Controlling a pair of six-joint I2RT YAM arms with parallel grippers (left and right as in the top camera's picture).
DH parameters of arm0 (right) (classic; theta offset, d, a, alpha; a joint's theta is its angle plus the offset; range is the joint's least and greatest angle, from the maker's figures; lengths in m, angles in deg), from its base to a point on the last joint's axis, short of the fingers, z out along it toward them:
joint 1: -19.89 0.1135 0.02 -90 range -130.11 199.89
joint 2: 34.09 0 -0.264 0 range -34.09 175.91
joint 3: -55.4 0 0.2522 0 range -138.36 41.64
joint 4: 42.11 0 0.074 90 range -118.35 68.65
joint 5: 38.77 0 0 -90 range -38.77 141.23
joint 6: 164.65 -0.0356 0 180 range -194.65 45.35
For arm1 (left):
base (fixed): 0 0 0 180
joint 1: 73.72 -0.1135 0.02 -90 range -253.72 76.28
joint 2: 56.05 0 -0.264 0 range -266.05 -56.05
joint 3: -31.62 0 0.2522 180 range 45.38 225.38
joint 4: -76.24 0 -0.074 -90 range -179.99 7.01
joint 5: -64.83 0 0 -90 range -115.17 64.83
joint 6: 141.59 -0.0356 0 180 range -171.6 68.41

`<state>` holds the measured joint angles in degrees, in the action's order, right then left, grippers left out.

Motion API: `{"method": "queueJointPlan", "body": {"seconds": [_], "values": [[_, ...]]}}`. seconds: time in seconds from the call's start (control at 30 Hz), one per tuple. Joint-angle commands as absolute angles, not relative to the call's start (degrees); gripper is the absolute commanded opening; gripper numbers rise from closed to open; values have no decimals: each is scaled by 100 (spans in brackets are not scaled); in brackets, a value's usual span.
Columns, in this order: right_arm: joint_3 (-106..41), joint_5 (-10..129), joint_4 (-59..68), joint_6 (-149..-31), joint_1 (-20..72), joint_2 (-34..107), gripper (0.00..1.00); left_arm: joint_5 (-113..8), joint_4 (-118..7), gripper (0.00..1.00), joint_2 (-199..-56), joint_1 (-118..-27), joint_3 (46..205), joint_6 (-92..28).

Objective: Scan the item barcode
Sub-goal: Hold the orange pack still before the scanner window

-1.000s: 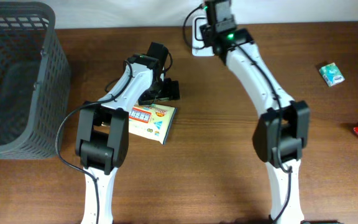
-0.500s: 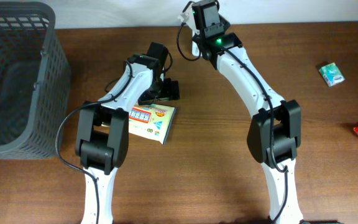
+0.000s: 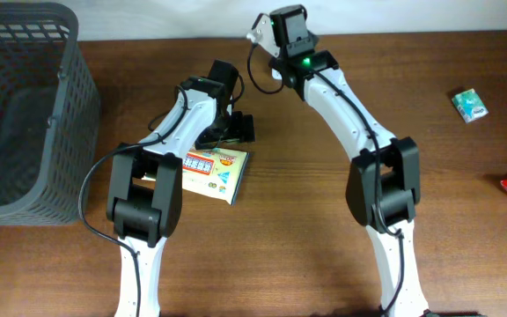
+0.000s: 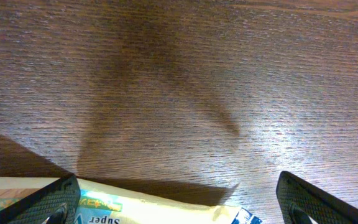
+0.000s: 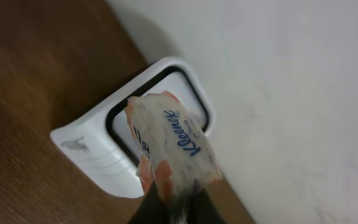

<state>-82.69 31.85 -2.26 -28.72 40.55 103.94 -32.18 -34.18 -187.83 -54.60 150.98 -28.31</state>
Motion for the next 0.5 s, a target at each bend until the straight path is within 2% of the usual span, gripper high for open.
{"method": "queueJointPlan", "body": {"seconds": [0.0, 0.13, 0.47], "values": [[-8302, 3177, -290, -2249, 3994, 10543, 4, -3150, -3399, 100, -18750, -5458, 15026, -2920], [-8302, 2737, -554, -1615, 3996, 10543, 4, -3150, -3412, 100, -18750, -5458, 15026, -2920], [-8302, 2945, -751, -770, 3926, 10547, 4, -3150, -3418, 99, -18750, -5458, 15026, -2920]]}}
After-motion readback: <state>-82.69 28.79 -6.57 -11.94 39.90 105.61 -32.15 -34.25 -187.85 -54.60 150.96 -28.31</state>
